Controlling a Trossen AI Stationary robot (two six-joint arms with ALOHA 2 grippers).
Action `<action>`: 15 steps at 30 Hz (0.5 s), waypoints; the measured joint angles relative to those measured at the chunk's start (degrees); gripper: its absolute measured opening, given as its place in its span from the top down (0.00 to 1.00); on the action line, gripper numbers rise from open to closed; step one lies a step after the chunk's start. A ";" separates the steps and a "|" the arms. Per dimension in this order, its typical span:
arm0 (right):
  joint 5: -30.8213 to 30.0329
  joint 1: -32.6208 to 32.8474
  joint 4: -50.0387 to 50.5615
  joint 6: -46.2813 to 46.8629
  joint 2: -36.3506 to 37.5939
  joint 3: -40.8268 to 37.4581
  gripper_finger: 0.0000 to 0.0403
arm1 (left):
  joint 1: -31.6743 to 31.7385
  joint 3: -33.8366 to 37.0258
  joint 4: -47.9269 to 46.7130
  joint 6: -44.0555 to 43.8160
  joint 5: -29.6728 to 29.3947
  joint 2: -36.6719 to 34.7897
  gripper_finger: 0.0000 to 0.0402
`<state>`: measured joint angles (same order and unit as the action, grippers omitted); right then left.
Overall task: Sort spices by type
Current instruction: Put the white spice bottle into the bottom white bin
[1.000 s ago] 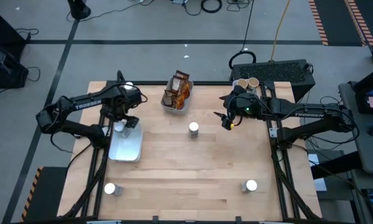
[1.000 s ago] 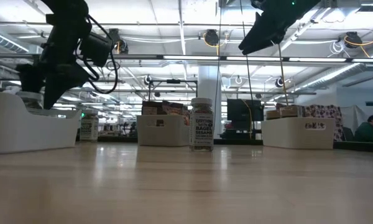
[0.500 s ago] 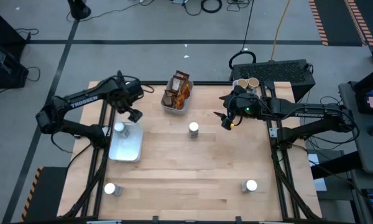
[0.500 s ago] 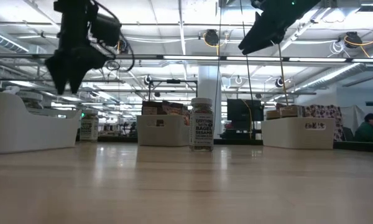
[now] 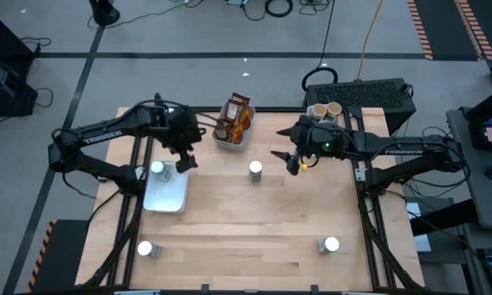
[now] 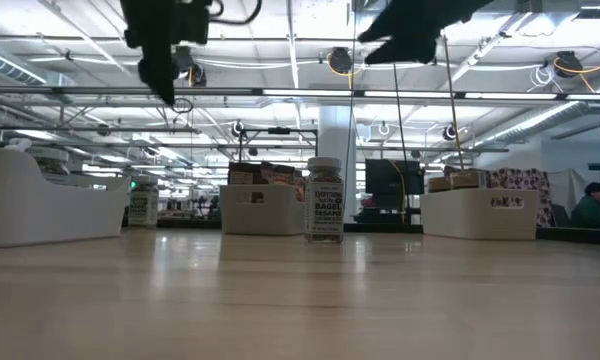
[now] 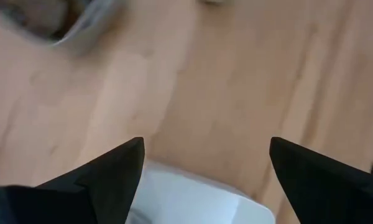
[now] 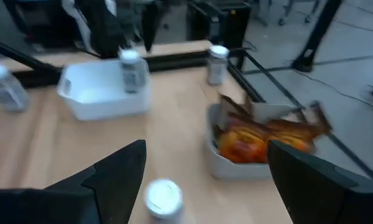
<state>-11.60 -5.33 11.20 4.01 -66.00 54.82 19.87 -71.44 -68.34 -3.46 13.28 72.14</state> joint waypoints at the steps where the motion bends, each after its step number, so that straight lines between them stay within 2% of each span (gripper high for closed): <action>1: 0.06 0.86 -1.26 0.88 -0.67 0.01 0.21 | -1.45 0.00 0.56 0.90 0.44 0.00 0.13; 5: 1.25 4.78 -7.60 5.21 -4.63 0.01 0.24 | -7.25 0.00 0.20 4.03 0.97 0.04 0.13; 8: 1.29 7.67 -14.33 9.03 -8.31 0.01 0.29 | -11.26 0.01 -0.18 5.24 1.03 -0.64 0.13; 12: 1.31 10.73 -21.79 13.62 -11.75 0.04 0.41 | -16.42 0.02 -0.93 4.87 1.11 -2.87 0.13; 15: 1.31 12.51 -20.89 14.38 -12.47 1.58 0.53 | -19.63 0.02 -1.39 -0.33 1.09 -4.94 0.13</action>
<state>-10.28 7.18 -9.69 18.39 -78.48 56.40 0.23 -71.42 -69.73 -3.79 14.37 67.19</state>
